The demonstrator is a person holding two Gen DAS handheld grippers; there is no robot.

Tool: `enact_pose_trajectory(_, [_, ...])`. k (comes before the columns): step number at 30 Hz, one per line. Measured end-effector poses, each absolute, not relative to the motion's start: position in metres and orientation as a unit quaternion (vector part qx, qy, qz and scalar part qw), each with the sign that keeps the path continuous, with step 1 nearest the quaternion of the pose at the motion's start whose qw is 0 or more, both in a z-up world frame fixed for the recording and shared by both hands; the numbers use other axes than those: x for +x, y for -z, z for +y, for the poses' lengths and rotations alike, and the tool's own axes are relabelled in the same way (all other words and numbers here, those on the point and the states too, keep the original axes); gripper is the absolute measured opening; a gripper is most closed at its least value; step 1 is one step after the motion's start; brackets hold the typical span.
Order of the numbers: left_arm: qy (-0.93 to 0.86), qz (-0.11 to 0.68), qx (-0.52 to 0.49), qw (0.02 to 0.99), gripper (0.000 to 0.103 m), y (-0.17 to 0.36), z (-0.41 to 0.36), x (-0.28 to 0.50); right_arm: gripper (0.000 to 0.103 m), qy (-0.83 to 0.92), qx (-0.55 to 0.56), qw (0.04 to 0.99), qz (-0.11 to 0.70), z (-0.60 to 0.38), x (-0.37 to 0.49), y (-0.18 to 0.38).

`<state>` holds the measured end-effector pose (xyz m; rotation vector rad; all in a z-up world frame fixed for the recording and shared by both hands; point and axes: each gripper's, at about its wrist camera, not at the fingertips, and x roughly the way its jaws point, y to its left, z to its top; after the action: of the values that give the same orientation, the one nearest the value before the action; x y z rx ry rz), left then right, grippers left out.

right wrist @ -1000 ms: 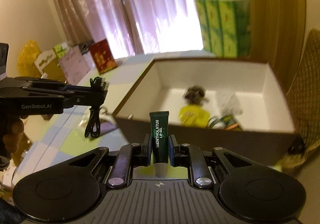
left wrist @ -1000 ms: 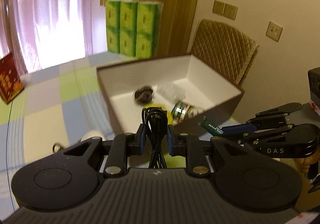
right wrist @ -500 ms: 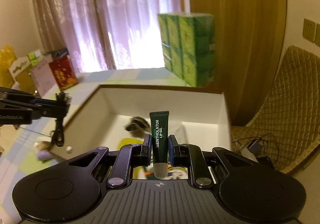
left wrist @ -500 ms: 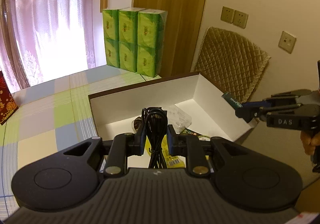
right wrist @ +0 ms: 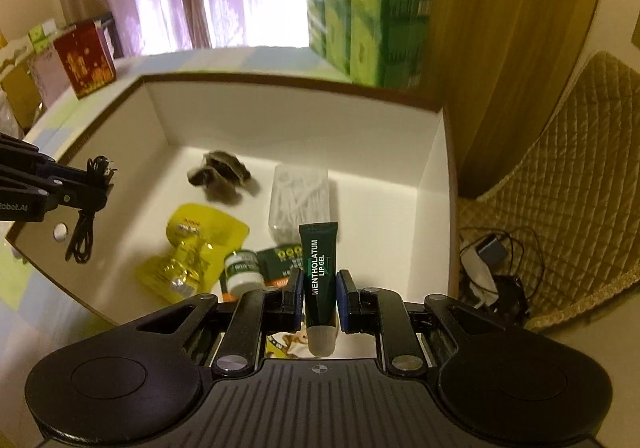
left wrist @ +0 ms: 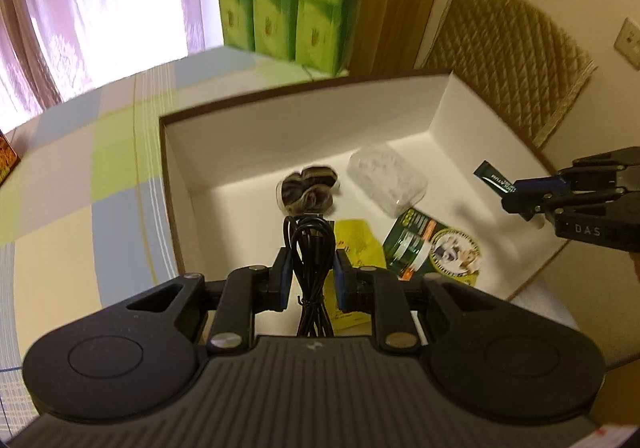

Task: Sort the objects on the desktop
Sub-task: 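Carry the lip gel tube and black cable over the brown box with both grippers, then open the right gripper releasing the lip gel while the left gripper drops the cable into the box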

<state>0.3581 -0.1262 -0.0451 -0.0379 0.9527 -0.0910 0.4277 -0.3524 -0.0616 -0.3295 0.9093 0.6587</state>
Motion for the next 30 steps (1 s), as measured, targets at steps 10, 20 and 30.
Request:
enact_pose_trajectory(10, [0.027, 0.521, 0.004, 0.853, 0.017, 0.077, -0.133, 0.374, 0.014, -0.315, -0.174, 0.814, 0.455, -0.348, 0.44, 0.066])
enact_pose_trajectory(20, [0.035, 0.568, 0.018, 0.822, 0.017, 0.092, -0.134, 0.386, 0.014, -0.329, -0.215, 0.779, 0.488, -0.344, 0.452, 0.069])
enact_pose_trajectory(30, [0.039, 0.563, 0.023, 0.825, 0.021, 0.086, -0.135, 0.384, 0.014, -0.326, -0.271, 0.75, 0.509, -0.331, 0.452, 0.076])
